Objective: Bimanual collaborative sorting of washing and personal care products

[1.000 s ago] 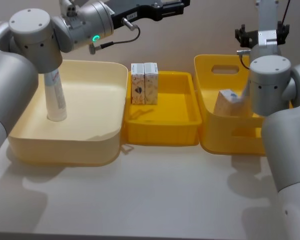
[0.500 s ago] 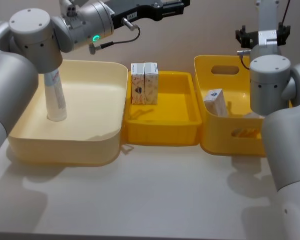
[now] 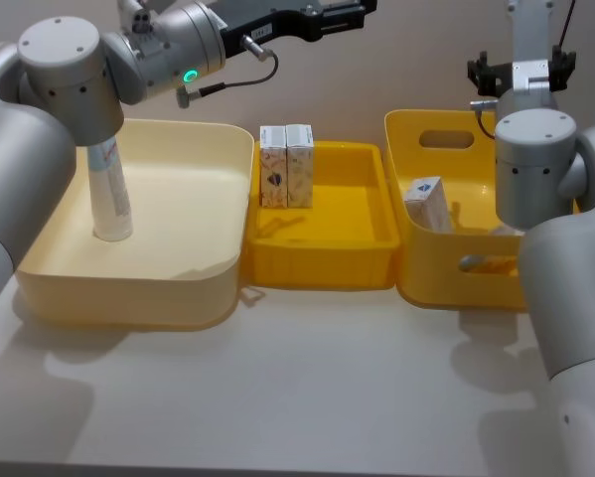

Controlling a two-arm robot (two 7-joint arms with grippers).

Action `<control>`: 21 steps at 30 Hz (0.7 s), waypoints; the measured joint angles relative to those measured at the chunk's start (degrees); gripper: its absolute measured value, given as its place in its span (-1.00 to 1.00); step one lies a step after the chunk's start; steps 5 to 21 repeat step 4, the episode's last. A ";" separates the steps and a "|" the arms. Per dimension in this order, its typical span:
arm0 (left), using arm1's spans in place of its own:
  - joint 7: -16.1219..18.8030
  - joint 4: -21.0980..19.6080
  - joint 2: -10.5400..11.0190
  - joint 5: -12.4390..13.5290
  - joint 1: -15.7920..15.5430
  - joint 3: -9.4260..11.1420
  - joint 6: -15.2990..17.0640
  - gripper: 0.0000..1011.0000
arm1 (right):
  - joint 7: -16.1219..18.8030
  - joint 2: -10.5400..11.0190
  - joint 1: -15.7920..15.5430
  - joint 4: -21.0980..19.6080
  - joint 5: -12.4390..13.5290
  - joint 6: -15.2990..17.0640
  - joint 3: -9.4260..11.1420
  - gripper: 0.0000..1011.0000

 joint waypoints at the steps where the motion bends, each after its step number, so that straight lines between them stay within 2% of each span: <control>1: 0.00 0.00 0.00 0.00 0.00 0.00 0.00 0.98 | 0.00 0.00 0.00 0.00 0.00 0.01 0.00 0.98; 21: 0.00 0.00 0.00 0.00 0.00 0.00 0.00 0.98 | -0.02 -0.01 0.02 0.02 0.00 0.03 0.00 0.98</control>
